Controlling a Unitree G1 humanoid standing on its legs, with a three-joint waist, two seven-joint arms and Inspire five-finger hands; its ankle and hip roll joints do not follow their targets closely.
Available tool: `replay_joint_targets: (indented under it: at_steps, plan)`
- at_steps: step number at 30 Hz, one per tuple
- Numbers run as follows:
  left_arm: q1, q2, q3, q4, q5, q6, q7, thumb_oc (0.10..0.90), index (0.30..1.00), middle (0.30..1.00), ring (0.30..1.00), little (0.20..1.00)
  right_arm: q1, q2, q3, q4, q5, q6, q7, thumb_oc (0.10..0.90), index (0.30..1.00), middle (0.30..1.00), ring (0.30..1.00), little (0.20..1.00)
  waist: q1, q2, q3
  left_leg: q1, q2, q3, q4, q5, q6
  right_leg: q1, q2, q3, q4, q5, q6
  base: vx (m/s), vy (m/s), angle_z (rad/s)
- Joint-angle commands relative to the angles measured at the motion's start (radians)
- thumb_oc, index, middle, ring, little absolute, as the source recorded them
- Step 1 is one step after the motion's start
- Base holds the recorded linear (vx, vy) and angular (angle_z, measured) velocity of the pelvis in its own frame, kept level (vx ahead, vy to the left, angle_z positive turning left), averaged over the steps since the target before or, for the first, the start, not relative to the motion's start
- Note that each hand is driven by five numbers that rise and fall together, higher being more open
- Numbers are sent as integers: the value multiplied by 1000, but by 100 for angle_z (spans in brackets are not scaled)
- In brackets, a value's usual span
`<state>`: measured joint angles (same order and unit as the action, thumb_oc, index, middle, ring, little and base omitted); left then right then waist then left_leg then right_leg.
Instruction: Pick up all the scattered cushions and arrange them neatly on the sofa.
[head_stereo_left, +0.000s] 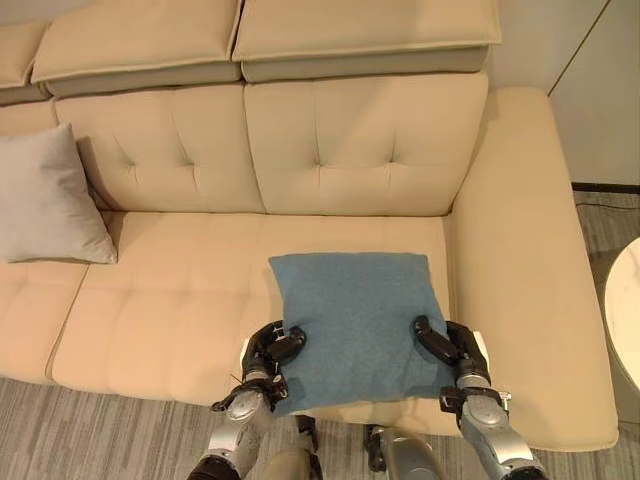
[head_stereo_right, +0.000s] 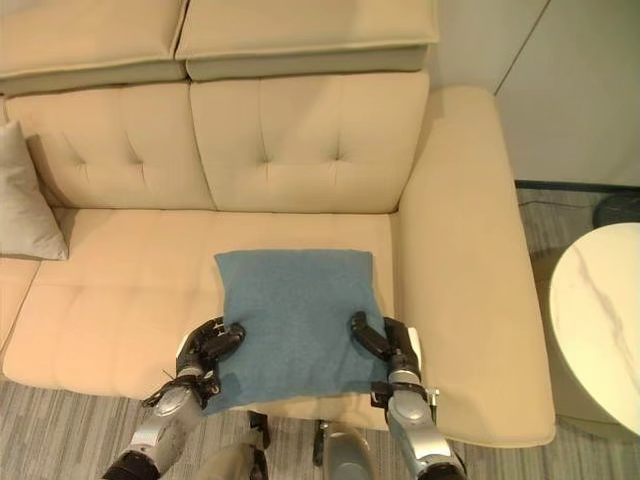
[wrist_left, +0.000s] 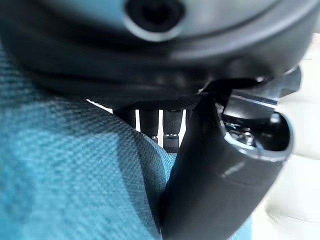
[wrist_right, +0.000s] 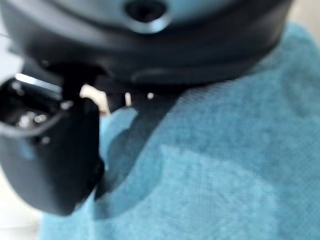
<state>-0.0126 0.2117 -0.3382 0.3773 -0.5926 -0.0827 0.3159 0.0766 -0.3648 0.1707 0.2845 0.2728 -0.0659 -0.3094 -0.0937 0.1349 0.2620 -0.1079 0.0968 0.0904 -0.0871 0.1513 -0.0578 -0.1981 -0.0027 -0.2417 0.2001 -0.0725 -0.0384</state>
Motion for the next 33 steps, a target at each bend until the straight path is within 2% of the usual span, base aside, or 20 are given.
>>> replay_joint_targets:
  at_steps: [1,4,7,10,12,14,17,20,21,22,23,26,27,30,33]
  plan:
    - [-20,-7,-7,-113,82,-102,-74,400,300,300,300,300,-54,71,15,-184,-52,-148,53,400,300,300,300,300,-2,-95,-132,104,-66,5,0,-156,2,179,-42,108,-241,35,128,0,0,0]
    - [47,10,0,-183,78,-108,-85,400,300,300,300,300,-14,42,14,-279,-84,-165,66,400,300,300,300,300,10,-99,-129,113,-64,-9,46,-166,3,213,-43,105,-232,12,119,-43,-17,8]
    - [79,21,9,-224,77,-114,-95,400,300,300,300,300,-8,33,17,-288,-99,-169,69,400,300,300,300,300,25,-112,-121,99,-59,-29,116,-195,3,240,-47,100,-223,2,113,-44,18,26]
    - [88,34,7,-236,86,-112,-94,400,300,300,300,300,-5,40,14,-294,-99,-165,64,400,300,300,300,300,34,-125,-127,115,-37,-31,85,-180,-3,256,-46,91,-226,4,116,-11,64,15]
    - [70,39,-1,-244,88,-119,-82,400,300,300,300,300,-16,34,16,-304,-90,-167,58,400,300,300,300,300,36,-137,-120,79,-10,-63,67,-139,-19,237,-62,89,-215,9,127,-66,182,19]
    - [59,37,-1,-253,85,-127,-76,400,300,300,300,300,-24,27,16,-309,-96,-166,52,400,300,300,300,300,35,-134,-117,58,-4,-92,47,-128,-26,221,-75,90,-204,9,135,-23,208,8]
    - [52,38,-3,-267,84,-134,-73,400,300,300,300,300,-35,20,10,-306,-105,-161,50,400,300,300,300,300,31,-123,-128,64,-6,-111,25,-141,-27,211,-92,104,-205,18,157,52,261,-3]
    - [51,51,-1,-272,87,-139,-72,400,300,300,300,300,-46,32,16,-305,-101,-152,52,400,300,300,300,300,34,-127,-130,64,-34,-96,48,-167,-9,197,-125,139,-213,42,183,65,328,-23]
    - [50,60,6,-269,93,-138,-71,400,300,300,300,300,-52,43,22,-303,-110,-146,56,400,300,300,300,300,35,-131,-128,68,-52,-69,52,-185,11,177,-151,160,-206,56,202,41,302,-28]
    - [50,61,6,-269,93,-138,-71,400,300,300,300,300,-52,43,22,-303,-110,-145,56,400,300,300,300,300,38,-132,-128,68,-52,-66,53,-186,12,175,-151,163,-205,56,202,18,387,-62]
    - [43,74,12,-267,101,-136,-71,400,300,300,300,300,-65,54,28,-306,-117,-142,57,400,300,300,300,300,41,-131,-119,71,-65,-38,53,-198,30,143,-173,177,-161,58,215,-3,181,-72]
    - [38,87,25,-267,116,-139,-67,400,300,300,300,300,-73,70,35,-310,-126,-143,61,400,300,300,300,300,47,-131,-101,79,-79,-9,52,-207,51,104,-192,181,-88,61,230,-20,250,-55]
    - [38,96,38,-261,130,-140,-62,400,300,300,300,300,-81,79,45,-306,-133,-144,64,400,300,300,300,300,53,-128,-85,92,-80,14,43,-208,60,70,-201,152,-23,70,233,-24,191,-32]
    - [47,99,48,-261,144,-140,-66,400,300,300,300,300,-70,84,43,-311,-138,-148,70,400,300,300,300,300,56,-125,-76,110,-88,26,18,-202,66,43,-183,128,20,64,223,11,145,-50]
    - [32,96,48,-255,164,-144,-62,400,300,300,300,300,-74,74,38,-306,-147,-151,68,400,300,300,300,300,50,-130,-60,111,-107,28,9,-200,68,18,-129,102,-14,50,199,11,63,-11]
